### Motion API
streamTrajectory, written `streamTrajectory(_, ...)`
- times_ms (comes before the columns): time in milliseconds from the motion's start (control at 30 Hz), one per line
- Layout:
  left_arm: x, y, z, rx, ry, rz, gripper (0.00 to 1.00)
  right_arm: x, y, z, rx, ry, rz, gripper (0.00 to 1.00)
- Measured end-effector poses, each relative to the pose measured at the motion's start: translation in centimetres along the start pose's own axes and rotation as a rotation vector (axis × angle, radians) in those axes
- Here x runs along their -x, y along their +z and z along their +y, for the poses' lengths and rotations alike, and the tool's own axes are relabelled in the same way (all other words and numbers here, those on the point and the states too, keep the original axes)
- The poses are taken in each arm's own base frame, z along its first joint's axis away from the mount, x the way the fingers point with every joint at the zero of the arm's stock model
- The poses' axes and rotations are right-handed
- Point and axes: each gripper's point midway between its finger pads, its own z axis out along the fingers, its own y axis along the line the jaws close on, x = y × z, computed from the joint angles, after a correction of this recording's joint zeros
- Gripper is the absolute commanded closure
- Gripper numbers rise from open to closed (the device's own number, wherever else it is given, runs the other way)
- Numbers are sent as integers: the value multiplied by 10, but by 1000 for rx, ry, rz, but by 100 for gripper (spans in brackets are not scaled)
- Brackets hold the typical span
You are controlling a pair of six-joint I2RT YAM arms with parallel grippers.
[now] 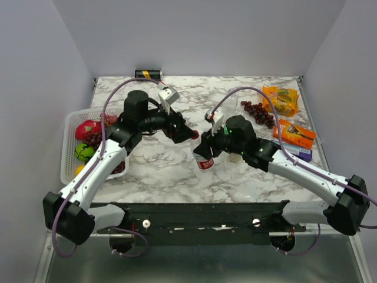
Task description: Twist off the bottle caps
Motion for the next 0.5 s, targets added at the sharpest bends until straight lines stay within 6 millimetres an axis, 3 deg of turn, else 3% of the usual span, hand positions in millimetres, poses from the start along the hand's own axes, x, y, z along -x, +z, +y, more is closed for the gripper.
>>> streamTrajectory(200, 37, -44, 0, 107, 104, -220, 1, 11, -11, -6, -23, 15, -42, 61)
streamTrajectory(267, 42, -48, -6, 98, 137, -261, 2, 17, -17, -13, -30, 34, -62, 61)
streamTrajectory(400, 40, -37, -23, 25, 193, -262, 1, 35, -35, -32, -62, 86, -125, 59)
streamTrajectory(500, 28, -22, -36, -31, 227, -218, 1, 55, -54, -33, -58, 110, -192, 60)
